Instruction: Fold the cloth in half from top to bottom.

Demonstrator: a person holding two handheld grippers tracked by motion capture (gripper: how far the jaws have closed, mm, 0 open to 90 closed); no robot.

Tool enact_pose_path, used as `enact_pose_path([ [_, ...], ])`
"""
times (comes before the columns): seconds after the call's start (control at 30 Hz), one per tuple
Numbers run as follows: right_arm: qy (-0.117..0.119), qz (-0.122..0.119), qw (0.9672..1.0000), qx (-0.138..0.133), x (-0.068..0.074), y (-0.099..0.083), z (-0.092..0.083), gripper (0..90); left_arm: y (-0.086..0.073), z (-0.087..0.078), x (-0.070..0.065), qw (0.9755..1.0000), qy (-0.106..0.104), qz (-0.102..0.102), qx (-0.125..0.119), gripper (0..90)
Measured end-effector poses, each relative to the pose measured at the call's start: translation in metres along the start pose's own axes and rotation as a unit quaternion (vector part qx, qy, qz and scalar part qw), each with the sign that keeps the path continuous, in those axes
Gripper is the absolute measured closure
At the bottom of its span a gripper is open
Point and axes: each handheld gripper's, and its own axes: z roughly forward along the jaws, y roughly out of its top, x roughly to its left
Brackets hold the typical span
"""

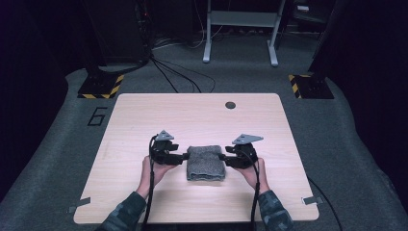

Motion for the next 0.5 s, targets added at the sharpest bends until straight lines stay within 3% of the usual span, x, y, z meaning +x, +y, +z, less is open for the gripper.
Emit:
enact_pose_path([
  [0.1,-0.019,-0.002,0.9994,0.03,0.006,-0.007,0.013,46.1,-0.008,0.01,-0.006,0.9996,0.005,0.014,0.023,26.8],
  [0.2,-0.029,-0.007,0.9986,0.043,0.009,-0.013,0.02,43.7,-0.015,0.015,-0.009,0.9991,0.011,0.019,0.035,24.5],
  [0.27,-0.038,-0.009,0.9974,0.061,0.012,-0.022,0.027,38.4,-0.024,0.021,-0.013,0.9977,0.021,0.033,0.055,23.3],
  [0.37,-0.043,-0.008,0.9964,0.073,0.016,-0.029,0.03,34.3,-0.029,0.023,-0.015,0.9963,0.032,0.046,0.065,22.5],
  [0.5,-0.061,-0.029,0.9943,0.083,0.021,-0.039,0.036,33.3,-0.036,0.025,-0.016,0.993,0.048,0.07,0.082,21.4],
])
